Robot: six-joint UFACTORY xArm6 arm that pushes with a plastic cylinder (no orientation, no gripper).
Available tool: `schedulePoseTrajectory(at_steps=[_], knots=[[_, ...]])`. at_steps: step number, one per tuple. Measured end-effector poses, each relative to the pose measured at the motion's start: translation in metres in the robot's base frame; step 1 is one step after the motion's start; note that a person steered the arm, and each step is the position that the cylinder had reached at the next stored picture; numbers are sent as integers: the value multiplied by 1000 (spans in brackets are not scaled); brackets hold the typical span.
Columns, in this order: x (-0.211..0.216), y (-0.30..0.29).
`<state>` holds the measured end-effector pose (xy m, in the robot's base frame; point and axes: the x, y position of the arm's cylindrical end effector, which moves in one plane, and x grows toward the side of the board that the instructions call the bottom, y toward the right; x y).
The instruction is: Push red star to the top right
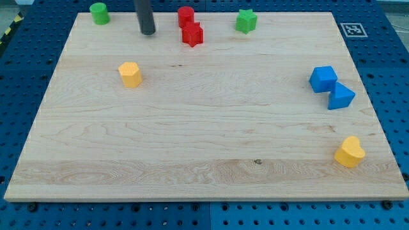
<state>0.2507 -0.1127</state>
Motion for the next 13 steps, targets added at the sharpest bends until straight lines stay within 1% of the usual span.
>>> schedulePoseTrajectory(at_steps=[1,3,4,5,6,7,8,12,13], knots=[[6,43],[39,84],[48,118],[50,168],[50,170],[44,143],[41,142],[41,287],[38,280]])
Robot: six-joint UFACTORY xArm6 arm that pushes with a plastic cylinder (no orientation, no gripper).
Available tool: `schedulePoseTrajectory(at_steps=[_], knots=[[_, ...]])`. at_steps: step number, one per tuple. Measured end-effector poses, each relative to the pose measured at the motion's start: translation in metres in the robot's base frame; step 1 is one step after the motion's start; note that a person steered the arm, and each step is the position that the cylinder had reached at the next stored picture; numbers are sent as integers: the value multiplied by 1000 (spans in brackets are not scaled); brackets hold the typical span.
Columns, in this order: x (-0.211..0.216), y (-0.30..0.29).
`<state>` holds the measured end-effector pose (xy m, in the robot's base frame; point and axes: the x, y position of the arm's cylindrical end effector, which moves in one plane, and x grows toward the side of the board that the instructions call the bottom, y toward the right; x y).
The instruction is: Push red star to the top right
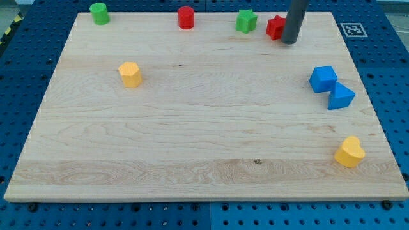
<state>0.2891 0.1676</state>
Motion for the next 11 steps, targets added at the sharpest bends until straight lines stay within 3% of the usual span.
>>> schedulePoseTrajectory(at_steps=[2,5,10,11], knots=[[-1,-92],[-42,-27],[-14,60],[13,53]])
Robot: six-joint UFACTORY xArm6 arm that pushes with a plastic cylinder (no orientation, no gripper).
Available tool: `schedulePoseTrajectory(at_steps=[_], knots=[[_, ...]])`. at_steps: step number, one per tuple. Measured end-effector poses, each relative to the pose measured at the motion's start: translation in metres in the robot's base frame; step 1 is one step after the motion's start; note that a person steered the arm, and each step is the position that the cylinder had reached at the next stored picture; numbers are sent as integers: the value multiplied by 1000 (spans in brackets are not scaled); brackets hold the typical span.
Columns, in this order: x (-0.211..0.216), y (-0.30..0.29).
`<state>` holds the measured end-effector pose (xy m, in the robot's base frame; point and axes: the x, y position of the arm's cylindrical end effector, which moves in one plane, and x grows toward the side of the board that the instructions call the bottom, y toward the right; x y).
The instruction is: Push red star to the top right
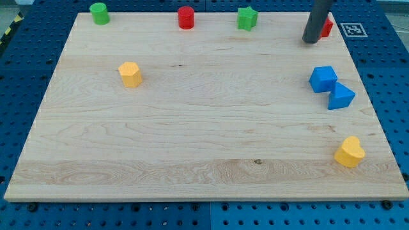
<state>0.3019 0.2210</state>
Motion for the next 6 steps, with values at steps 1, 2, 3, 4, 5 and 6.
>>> schedulePoseTrajectory(at_steps=[1,2,3,4,5,6], knots=[[7,14],[-10,41],[-20,39],[-37,19],[-54,14],[-43,15]])
